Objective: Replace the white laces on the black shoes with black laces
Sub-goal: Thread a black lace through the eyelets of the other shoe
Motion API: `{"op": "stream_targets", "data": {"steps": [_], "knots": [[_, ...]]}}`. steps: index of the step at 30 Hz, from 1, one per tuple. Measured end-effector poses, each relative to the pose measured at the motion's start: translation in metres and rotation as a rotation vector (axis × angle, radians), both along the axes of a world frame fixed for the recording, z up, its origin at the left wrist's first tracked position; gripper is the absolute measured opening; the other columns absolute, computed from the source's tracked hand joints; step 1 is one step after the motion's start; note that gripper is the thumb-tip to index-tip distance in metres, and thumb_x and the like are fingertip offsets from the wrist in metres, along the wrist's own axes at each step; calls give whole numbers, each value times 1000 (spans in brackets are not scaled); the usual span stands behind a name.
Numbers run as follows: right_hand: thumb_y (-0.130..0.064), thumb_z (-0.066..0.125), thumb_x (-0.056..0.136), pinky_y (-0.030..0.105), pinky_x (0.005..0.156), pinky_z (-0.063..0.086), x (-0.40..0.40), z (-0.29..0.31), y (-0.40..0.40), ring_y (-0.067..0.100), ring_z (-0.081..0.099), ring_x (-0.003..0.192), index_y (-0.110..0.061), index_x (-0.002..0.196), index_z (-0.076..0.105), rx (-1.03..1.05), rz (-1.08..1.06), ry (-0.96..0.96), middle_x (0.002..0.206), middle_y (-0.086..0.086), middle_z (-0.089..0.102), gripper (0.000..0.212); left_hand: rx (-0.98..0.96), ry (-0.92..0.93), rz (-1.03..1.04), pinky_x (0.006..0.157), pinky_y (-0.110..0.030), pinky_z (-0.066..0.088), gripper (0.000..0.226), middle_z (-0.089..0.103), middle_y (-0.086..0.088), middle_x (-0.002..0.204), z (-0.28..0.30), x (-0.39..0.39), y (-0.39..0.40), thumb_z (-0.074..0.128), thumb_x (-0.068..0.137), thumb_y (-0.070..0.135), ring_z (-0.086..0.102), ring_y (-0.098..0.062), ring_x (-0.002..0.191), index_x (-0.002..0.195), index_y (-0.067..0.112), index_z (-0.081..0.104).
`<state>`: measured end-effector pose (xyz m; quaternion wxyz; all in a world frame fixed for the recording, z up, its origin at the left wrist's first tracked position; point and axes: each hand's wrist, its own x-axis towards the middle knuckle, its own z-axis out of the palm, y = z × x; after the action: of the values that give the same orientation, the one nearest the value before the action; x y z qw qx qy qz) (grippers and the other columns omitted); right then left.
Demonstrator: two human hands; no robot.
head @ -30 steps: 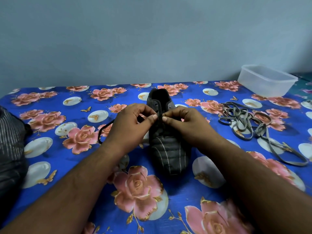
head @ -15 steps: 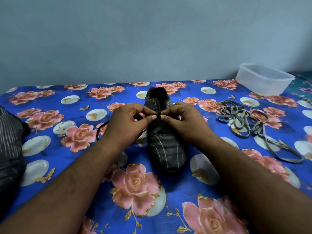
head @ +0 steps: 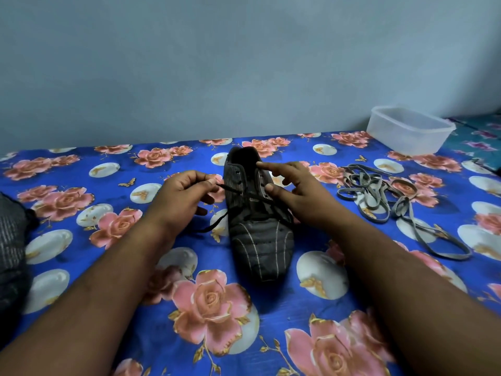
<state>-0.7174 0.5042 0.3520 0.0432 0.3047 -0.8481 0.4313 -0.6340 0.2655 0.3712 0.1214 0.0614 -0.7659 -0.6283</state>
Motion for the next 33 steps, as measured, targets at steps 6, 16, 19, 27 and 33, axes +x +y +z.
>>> {"op": "stream_targets", "data": {"steps": [6, 16, 19, 27, 33], "knots": [[-29, 66, 98, 15, 83, 38, 0, 0, 2, 13, 55, 106, -45, 138, 56, -46, 16, -51, 117, -5, 57, 45, -14, -22, 413, 48, -26, 49, 12, 63, -3, 92, -1, -9, -35, 61, 100, 34, 54, -19, 61, 91, 29, 65], [-30, 65, 98, 12, 80, 38, 1, -1, 1, 10, 55, 104, -46, 139, 54, -42, 27, -56, 118, -6, 55, 46, -587, 251, -99, 87, -22, 42, 26, 67, 12, 98, -15, -6, -2, 63, 88, 53, 58, -2, 98, 91, 29, 70], [-29, 65, 98, 14, 81, 38, 1, -1, 1, 10, 56, 103, -45, 139, 55, -51, 30, -57, 119, -3, 55, 45, -638, 267, -101, 87, -20, 37, 10, 63, 12, 98, -15, -4, -1, 71, 92, 36, 54, 0, 100, 84, 36, 65], [-33, 65, 98, 21, 87, 40, 0, -1, 3, 12, 57, 103, -49, 138, 54, -51, 33, -71, 118, -5, 56, 45, -673, -18, 465, 98, -54, 42, 11, 60, -3, 124, -5, -9, -43, 64, 94, 46, 53, -33, 121, 90, 35, 63], [-33, 64, 98, 17, 85, 40, 1, -1, 3, 10, 57, 102, -48, 140, 53, -45, 36, -71, 119, -3, 55, 45, -657, 83, 354, 103, -52, 38, 26, 61, 1, 128, -7, -9, -30, 60, 90, 59, 50, -29, 127, 105, 39, 68]]}}
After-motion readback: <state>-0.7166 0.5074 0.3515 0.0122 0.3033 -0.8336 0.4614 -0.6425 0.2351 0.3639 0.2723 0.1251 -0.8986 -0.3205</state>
